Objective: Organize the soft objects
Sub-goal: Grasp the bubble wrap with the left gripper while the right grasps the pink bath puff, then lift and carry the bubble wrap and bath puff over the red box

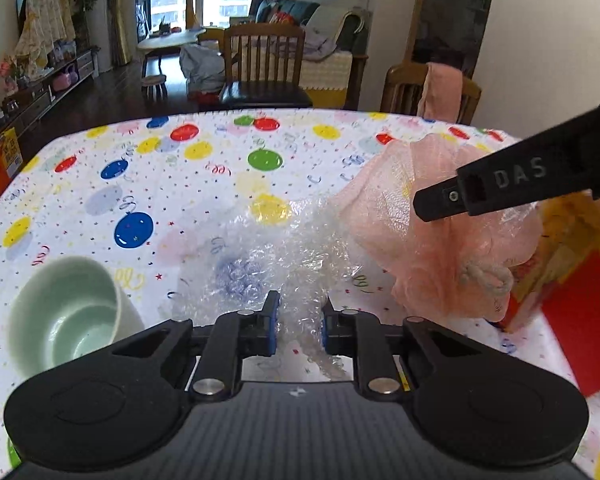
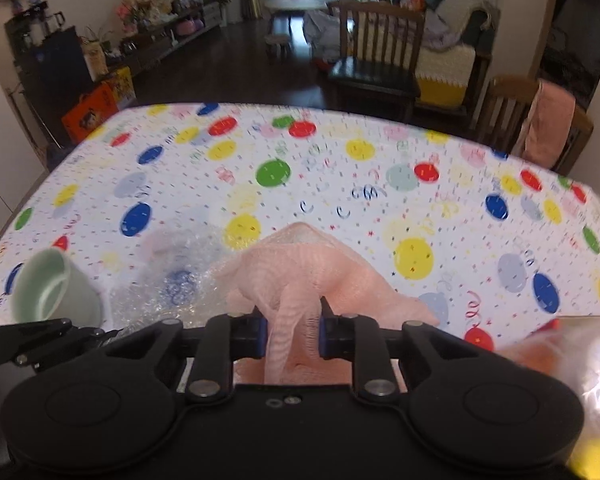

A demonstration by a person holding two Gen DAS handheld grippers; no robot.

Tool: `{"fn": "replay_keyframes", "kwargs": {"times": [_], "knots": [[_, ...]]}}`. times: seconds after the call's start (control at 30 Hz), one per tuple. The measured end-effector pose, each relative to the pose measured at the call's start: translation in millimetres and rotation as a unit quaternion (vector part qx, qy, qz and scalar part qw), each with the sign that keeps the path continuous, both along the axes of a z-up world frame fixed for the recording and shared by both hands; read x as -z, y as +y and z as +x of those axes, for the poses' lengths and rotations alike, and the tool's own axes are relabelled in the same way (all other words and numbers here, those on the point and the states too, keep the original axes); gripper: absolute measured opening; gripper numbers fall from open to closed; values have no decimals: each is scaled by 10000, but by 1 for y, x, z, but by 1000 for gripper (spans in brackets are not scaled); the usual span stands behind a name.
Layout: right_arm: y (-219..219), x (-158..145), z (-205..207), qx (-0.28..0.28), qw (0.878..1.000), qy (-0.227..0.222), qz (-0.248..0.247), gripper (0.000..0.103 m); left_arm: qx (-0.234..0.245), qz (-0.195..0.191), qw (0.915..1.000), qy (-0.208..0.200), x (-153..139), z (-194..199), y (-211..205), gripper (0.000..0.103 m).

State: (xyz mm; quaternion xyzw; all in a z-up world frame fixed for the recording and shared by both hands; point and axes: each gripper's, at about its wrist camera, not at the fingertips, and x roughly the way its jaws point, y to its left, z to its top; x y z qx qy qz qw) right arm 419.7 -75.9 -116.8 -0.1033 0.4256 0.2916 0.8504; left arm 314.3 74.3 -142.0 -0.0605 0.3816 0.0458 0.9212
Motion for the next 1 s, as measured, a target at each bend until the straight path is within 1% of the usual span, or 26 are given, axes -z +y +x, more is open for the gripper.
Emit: {"fn": "replay_keyframes", "kwargs": {"times": [0.17, 0.33, 0.47, 0.7, 0.8, 1.0], "knots": [[-16, -26, -31, -153, 9995, -235, 172, 19, 26, -144, 9997, -182, -21, -23, -1, 17], [-37, -49, -59, -181, 9987, -298, 366, 19, 16, -318, 9990, -329, -45, -50, -4, 17], [-58, -66, -84, -188, 9979, -422, 461, 19, 131, -345, 9981, -489, -63, -73, -11, 17], [-99, -91, -121, -17, 9963, -543, 665, 18, 446, -393, 9960, -666, -89, -109, -28, 17], [-119, -99, -134, 104, 9955, -558, 759, 18, 589, -501, 9942, -745, -101, -122, -36, 17], [-163, -119, -148, 267, 9925, -729, 945, 17, 818, -561, 9903, -969, -130, -139, -55, 17]]}}
